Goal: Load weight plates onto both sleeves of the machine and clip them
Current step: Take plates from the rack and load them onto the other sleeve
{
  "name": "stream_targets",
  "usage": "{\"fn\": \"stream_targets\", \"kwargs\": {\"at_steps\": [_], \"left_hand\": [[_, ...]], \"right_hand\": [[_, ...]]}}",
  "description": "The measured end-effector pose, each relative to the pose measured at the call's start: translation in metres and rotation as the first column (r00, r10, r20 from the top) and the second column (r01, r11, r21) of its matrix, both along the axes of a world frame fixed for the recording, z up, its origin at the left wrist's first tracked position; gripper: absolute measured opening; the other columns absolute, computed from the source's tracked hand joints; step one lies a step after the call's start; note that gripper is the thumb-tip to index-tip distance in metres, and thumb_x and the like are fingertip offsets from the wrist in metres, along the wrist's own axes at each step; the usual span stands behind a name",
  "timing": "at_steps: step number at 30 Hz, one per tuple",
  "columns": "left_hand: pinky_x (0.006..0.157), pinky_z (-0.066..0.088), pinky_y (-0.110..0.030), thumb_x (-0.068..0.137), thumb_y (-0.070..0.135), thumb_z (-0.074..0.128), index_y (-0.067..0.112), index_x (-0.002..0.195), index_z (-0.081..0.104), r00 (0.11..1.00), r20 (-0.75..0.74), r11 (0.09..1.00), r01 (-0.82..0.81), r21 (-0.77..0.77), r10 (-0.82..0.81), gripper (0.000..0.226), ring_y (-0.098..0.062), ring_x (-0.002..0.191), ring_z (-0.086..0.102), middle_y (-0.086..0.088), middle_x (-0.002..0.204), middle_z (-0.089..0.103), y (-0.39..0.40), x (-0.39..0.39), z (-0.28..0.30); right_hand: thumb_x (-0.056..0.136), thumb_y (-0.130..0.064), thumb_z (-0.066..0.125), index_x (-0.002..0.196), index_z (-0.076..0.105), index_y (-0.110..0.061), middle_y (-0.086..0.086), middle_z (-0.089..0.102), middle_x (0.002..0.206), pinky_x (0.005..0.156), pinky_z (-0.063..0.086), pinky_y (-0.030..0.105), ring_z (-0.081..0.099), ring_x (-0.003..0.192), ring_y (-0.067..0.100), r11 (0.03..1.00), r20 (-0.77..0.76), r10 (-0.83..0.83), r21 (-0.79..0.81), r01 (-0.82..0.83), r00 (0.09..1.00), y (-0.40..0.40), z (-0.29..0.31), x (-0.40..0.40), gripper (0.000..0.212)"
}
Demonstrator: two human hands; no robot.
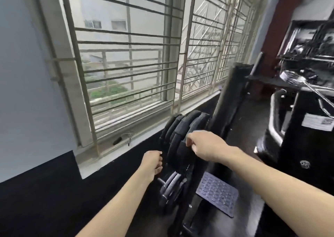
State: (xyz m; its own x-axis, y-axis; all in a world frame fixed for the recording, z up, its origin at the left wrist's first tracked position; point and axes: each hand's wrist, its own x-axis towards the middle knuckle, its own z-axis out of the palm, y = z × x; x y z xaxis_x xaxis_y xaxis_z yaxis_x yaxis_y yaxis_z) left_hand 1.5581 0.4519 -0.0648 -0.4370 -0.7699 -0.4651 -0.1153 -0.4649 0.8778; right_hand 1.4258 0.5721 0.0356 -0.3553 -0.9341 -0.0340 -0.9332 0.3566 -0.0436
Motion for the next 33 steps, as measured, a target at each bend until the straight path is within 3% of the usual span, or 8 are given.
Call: {"fn": "stream_targets", "kwargs": {"at_steps": [4,9,13,18,23,28,31,33], "left_hand": [[0.049,0.037,-0.022,0.101,0.021,0.045,0.015,0.084,0.052,0.998,-0.037,0.992,-0.048,0.121,0.053,0.02,-0.011,0.055,0.044,0.0,0.07,0.05,-0.079,-0.037,-0.012],[0.097,0.044,-0.04,0.1,0.041,0.051,0.005,0.133,0.054,0.999,-0.023,0.942,0.03,0.336,-0.024,0.049,-0.029,0.114,0.057,-0.015,0.126,0.057,-0.16,-0.079,-0.045],[0.111,0.037,-0.048,0.091,0.059,0.057,0.005,0.127,0.055,0.992,-0.031,0.856,0.123,0.502,-0.124,0.065,-0.036,0.126,0.047,-0.017,0.132,0.05,-0.201,-0.114,-0.055],[0.089,0.048,-0.045,0.083,0.072,0.057,0.004,0.116,0.055,0.935,-0.041,0.746,0.307,0.59,-0.353,0.076,-0.035,0.095,0.058,-0.02,0.109,0.056,-0.226,-0.147,-0.058],[0.087,0.057,-0.051,0.055,0.064,0.082,-0.002,0.116,0.069,0.836,-0.066,0.642,0.467,0.608,-0.545,0.091,-0.042,0.088,0.074,-0.024,0.106,0.073,-0.235,-0.164,-0.077],[0.032,0.052,-0.038,0.08,0.064,0.07,-0.002,0.079,0.05,0.85,-0.009,0.688,0.433,0.583,-0.527,0.07,-0.032,0.068,0.066,-0.02,0.082,0.064,-0.238,-0.155,-0.071],[0.031,0.046,-0.025,0.087,0.056,0.067,-0.002,0.068,0.062,0.863,-0.016,0.719,0.431,0.545,-0.505,0.061,-0.025,0.029,0.059,-0.016,0.045,0.063,-0.243,-0.152,-0.056],[0.046,0.051,-0.021,0.072,0.05,0.08,-0.007,0.073,0.072,0.85,0.011,0.742,0.455,0.492,-0.527,0.057,-0.02,0.038,0.064,-0.016,0.05,0.066,-0.262,-0.163,-0.071]], "right_hand": [[0.097,-0.03,0.053,0.1,0.058,-0.019,0.006,0.064,0.114,0.091,0.051,0.042,0.061,0.109,0.031,0.994,0.046,-0.109,-0.023,0.11,0.993,-0.086,0.003,-0.027,0.013],[0.1,-0.034,0.046,0.122,0.06,-0.015,0.006,0.062,0.126,0.081,0.044,0.036,0.057,0.111,0.029,0.939,0.104,-0.337,-0.038,0.343,0.936,-0.199,-0.006,-0.071,0.033],[0.099,-0.04,0.045,0.137,0.053,-0.009,0.015,0.053,0.141,0.099,0.047,0.044,0.048,0.13,0.037,0.834,0.13,-0.55,0.044,0.549,0.825,-0.266,-0.024,-0.106,0.049],[0.097,-0.044,0.046,0.145,0.044,-0.009,0.015,0.05,0.148,0.111,0.039,0.046,0.044,0.136,0.038,0.687,0.106,-0.719,0.256,0.68,0.687,-0.296,-0.047,-0.123,0.059],[0.096,-0.042,0.047,0.153,0.038,-0.009,0.018,0.027,0.162,0.118,0.028,0.047,0.019,0.15,0.04,0.575,0.096,-0.811,0.312,0.756,0.577,-0.306,-0.068,-0.131,0.067],[0.097,-0.032,0.052,0.153,0.038,-0.009,0.015,0.025,0.165,0.124,0.017,0.052,0.008,0.156,0.037,0.487,0.131,-0.873,0.249,0.837,0.469,-0.312,-0.075,-0.128,0.062],[0.097,-0.034,0.052,0.154,0.036,-0.009,0.015,0.021,0.167,0.125,0.006,0.056,-0.002,0.157,0.037,0.469,0.174,-0.881,0.219,0.855,0.439,-0.321,-0.076,-0.124,0.065],[0.097,-0.033,0.049,0.156,0.033,-0.008,0.014,0.023,0.167,0.124,0.001,0.06,-0.006,0.157,0.035,0.475,0.206,-0.877,0.223,0.851,0.435,-0.33,-0.075,-0.124,0.065]]}}
